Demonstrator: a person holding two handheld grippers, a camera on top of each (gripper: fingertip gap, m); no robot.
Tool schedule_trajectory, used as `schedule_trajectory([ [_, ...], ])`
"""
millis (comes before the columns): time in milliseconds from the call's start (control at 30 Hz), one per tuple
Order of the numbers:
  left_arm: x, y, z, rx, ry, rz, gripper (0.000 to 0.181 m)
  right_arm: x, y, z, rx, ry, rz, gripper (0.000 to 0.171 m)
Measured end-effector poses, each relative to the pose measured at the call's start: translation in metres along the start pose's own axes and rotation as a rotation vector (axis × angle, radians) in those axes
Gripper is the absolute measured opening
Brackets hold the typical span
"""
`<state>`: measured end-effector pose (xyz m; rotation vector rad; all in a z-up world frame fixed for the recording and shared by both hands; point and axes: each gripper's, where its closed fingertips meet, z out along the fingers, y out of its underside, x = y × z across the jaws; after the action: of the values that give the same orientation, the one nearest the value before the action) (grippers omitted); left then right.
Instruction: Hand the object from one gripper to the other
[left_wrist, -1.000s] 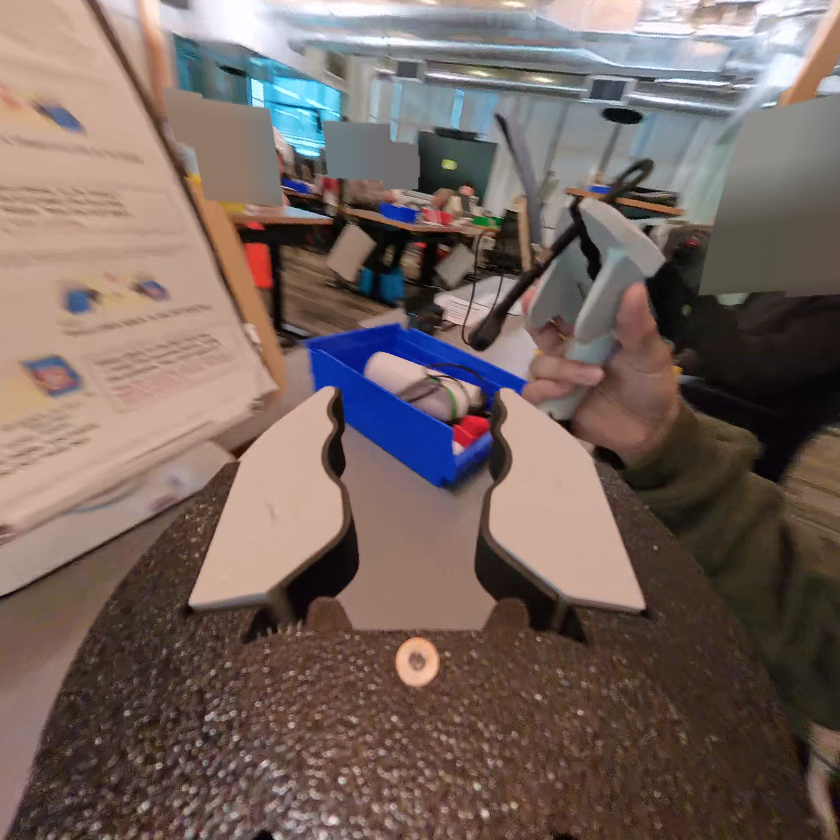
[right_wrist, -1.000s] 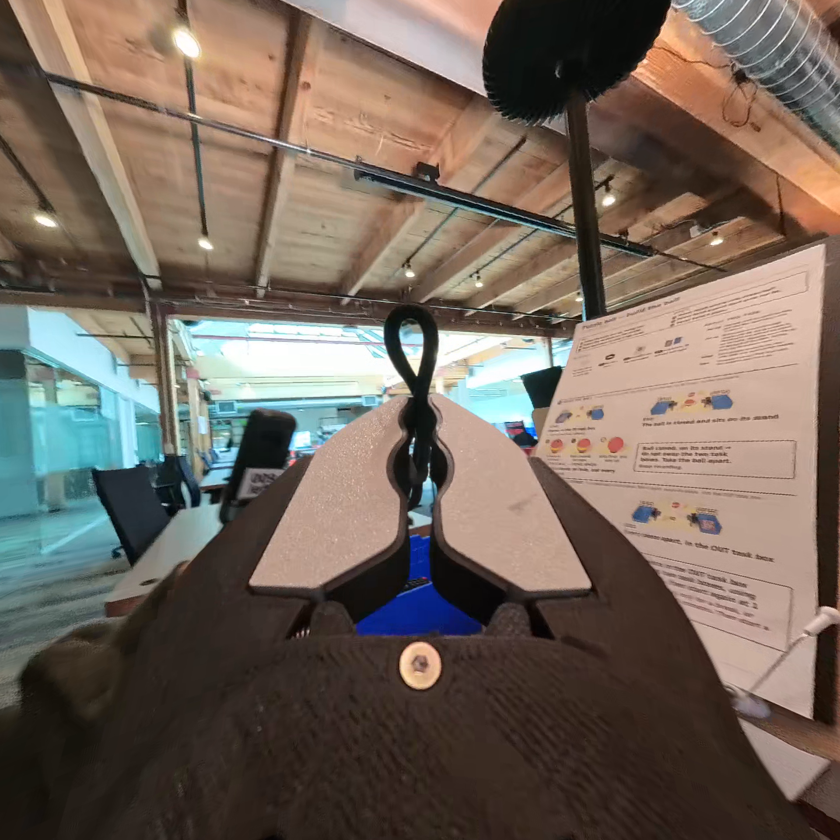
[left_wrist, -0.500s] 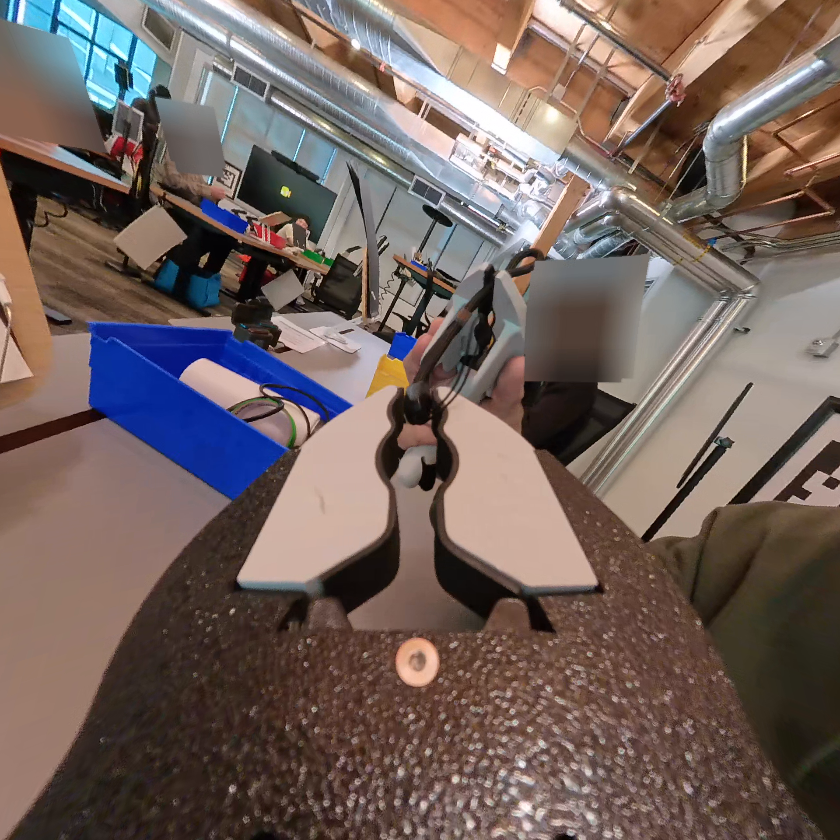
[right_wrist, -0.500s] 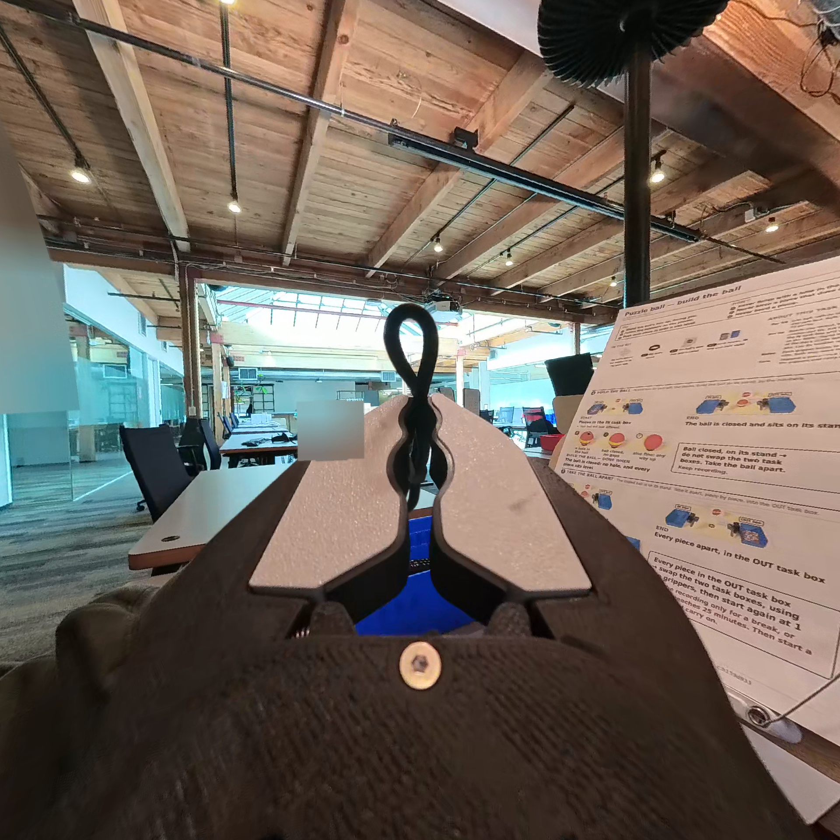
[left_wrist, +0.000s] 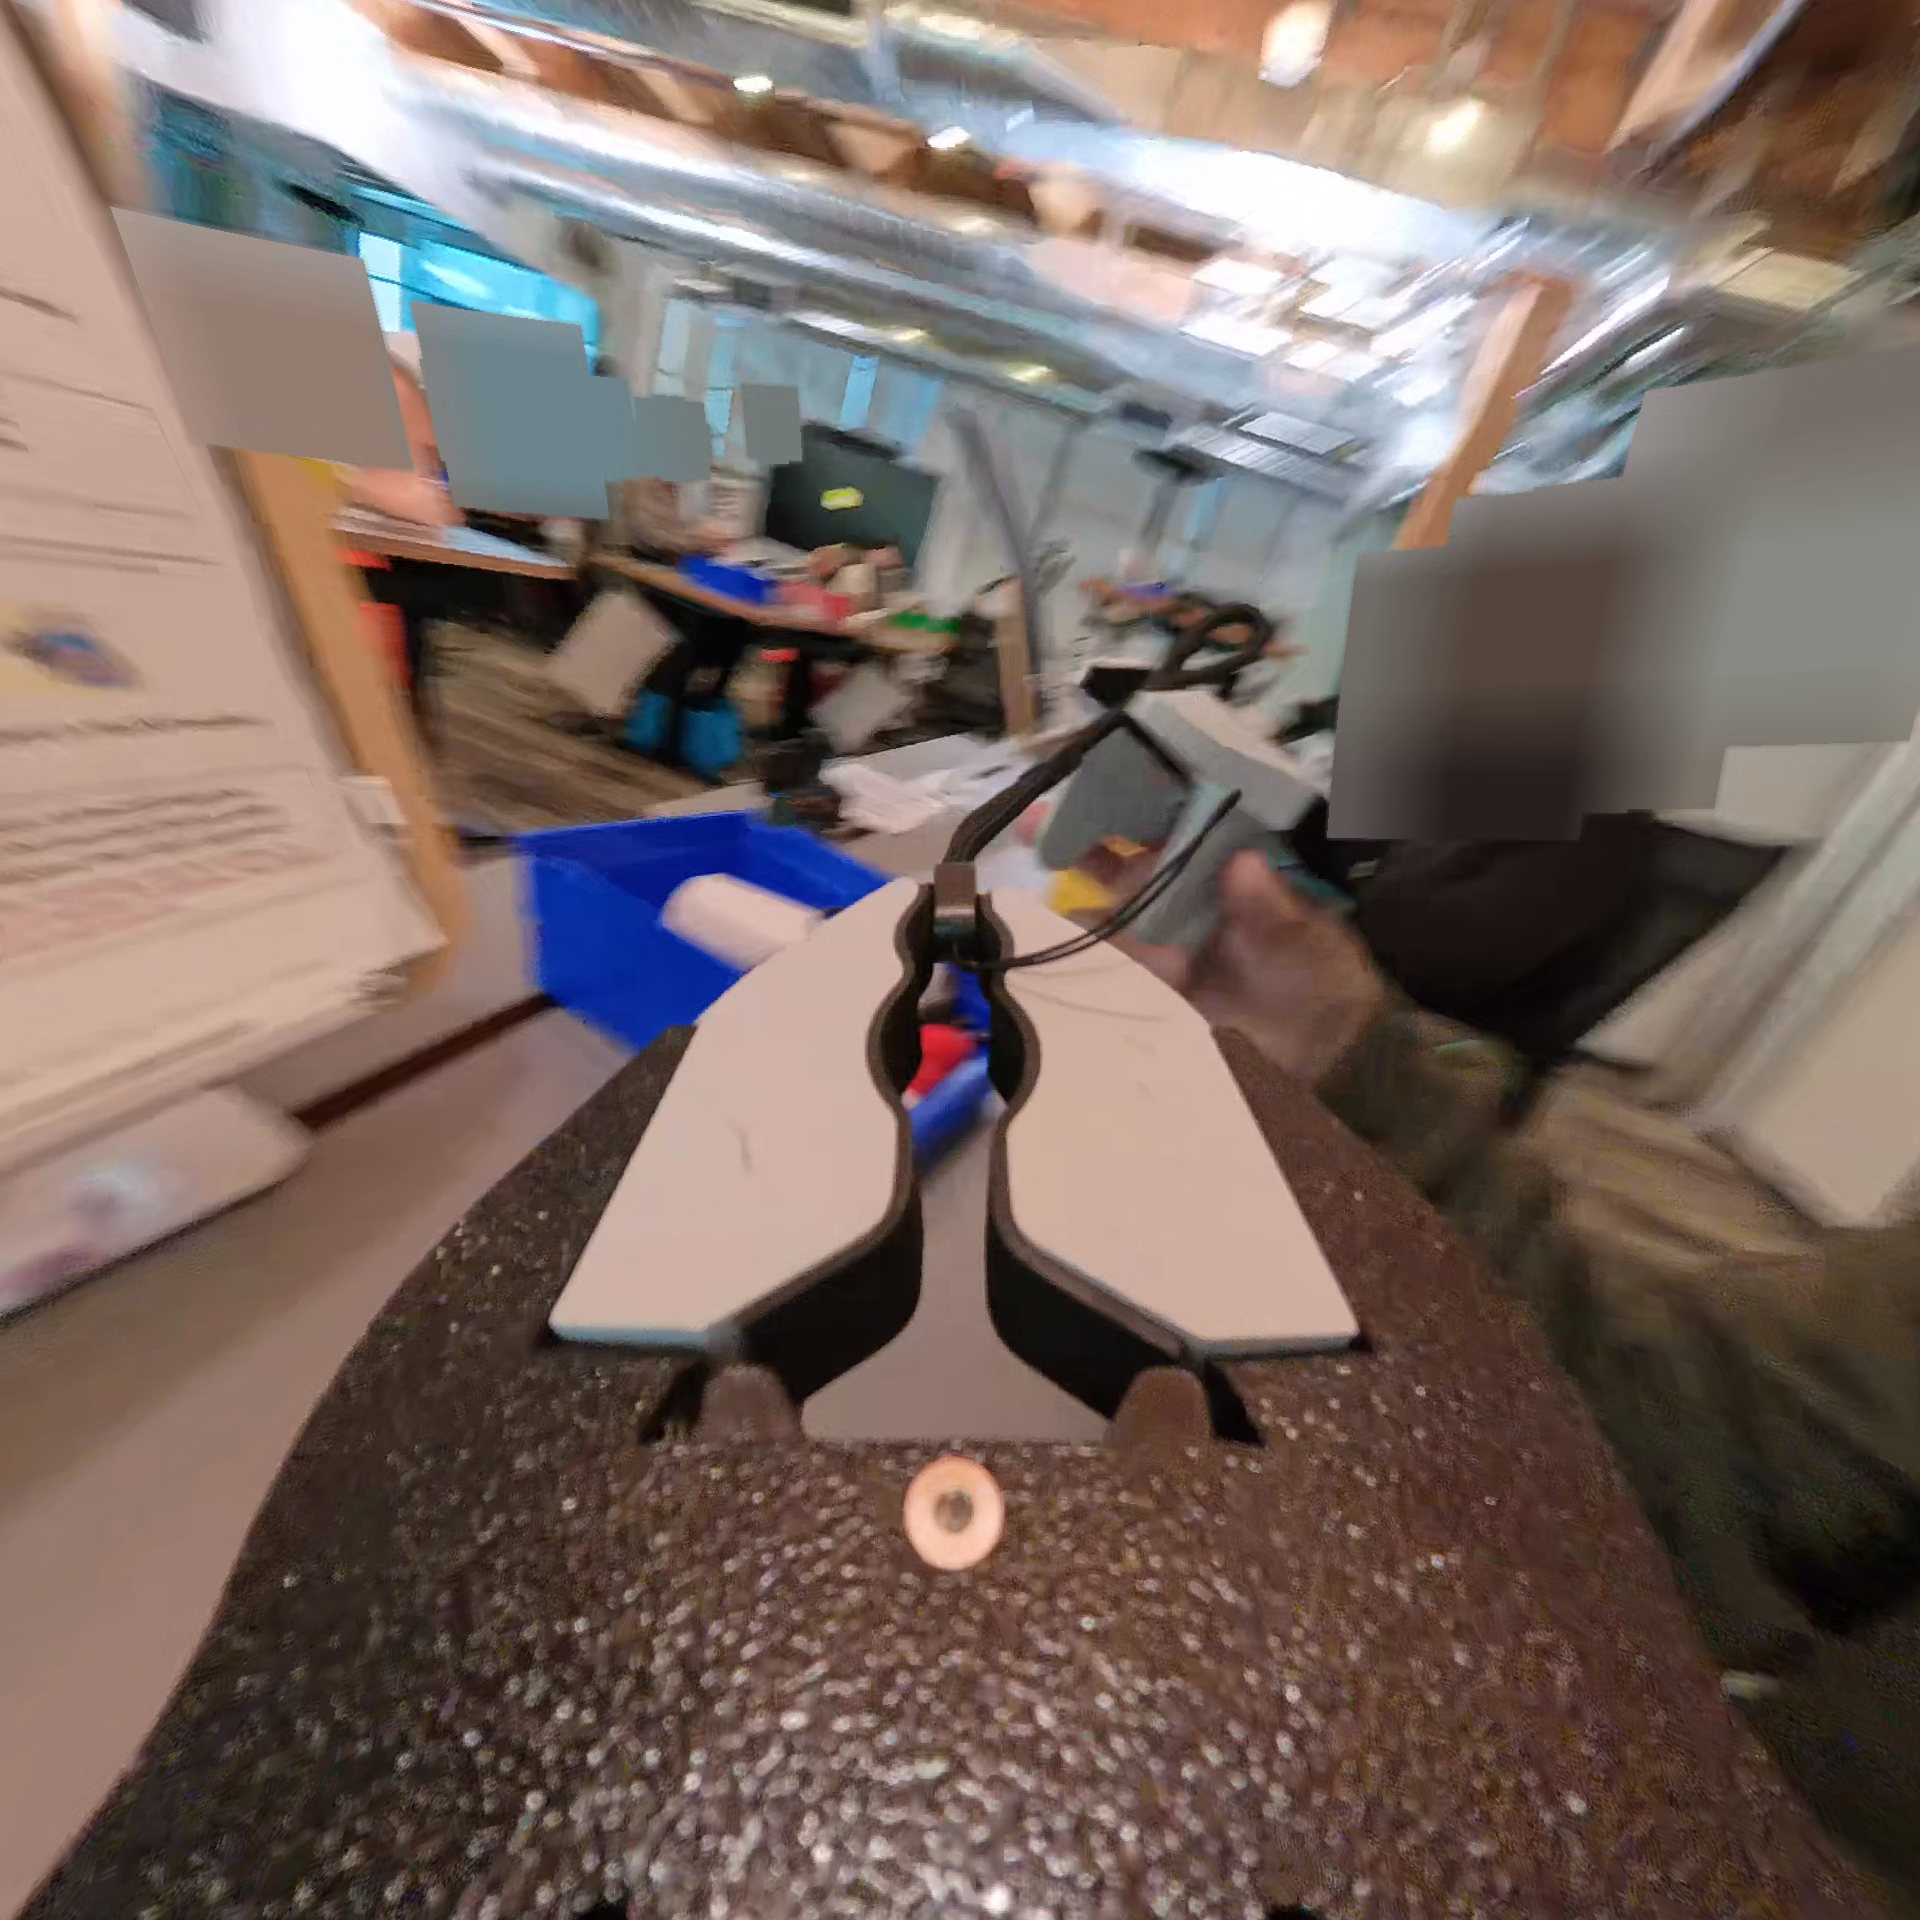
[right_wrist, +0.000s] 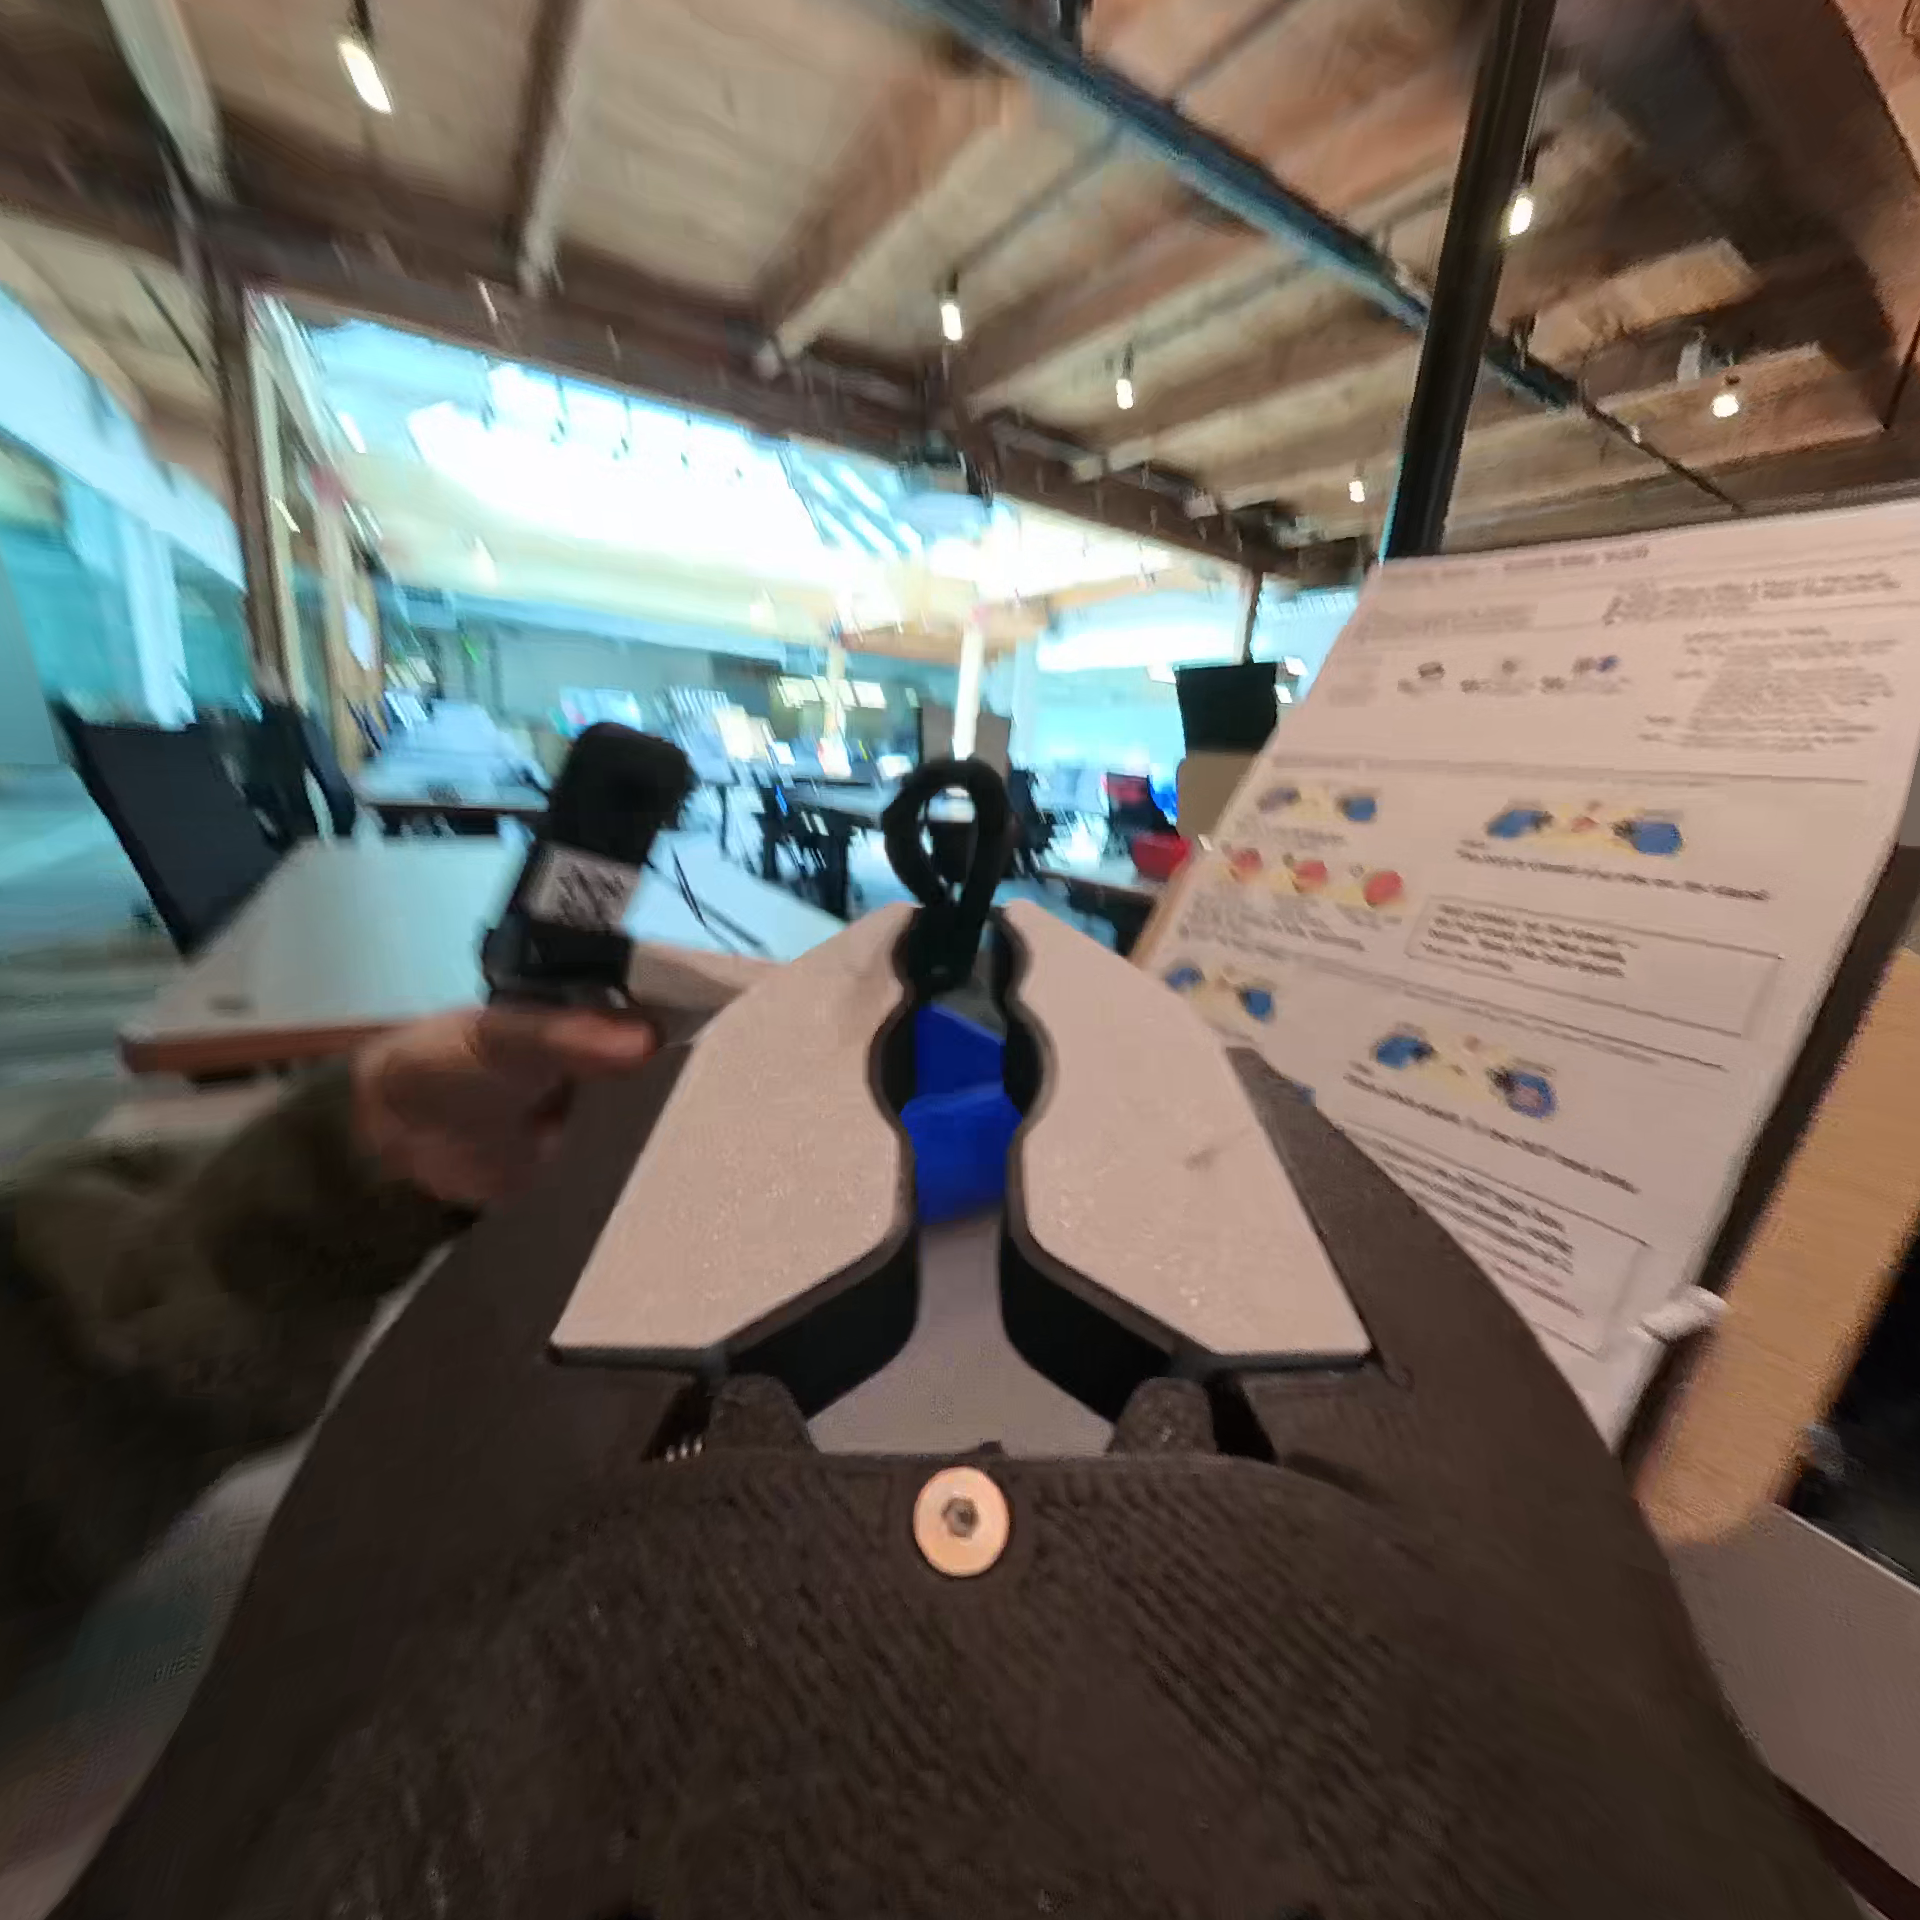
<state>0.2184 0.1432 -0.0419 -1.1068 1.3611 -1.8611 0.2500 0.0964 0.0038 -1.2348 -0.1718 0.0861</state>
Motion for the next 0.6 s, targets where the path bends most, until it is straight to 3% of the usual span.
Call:
schedule_trajectory([
  [67,-0.023,0.005,-0.009,-0.095,-0.2,0.173,0.006,0.013,0.016,-0.007,-0.145,0.048,-0.1,0.037],
  [133,-0.042,0.008,-0.021,-0.2,-0.371,0.317,0.007,0.029,0.026,-0.019,-0.27,0.12,-0.213,0.047],
  [200,-0.046,0.008,-0.026,-0.251,-0.427,0.395,0.007,0.035,0.028,-0.029,-0.338,0.144,-0.321,0.057],
  [333,-0.031,0.009,-0.017,-0.255,-0.371,0.409,0.007,0.004,0.035,-0.016,-0.362,0.021,-0.388,0.045],
  [467,-0.02,0.014,-0.007,-0.299,-0.362,0.481,0.007,-0.022,0.067,0.008,-0.458,-0.056,-0.386,0.035],
  [600,-0.007,0.017,0.001,-0.317,-0.345,0.535,0.007,-0.016,0.089,0.015,-0.552,0.009,-0.421,0.018],
])
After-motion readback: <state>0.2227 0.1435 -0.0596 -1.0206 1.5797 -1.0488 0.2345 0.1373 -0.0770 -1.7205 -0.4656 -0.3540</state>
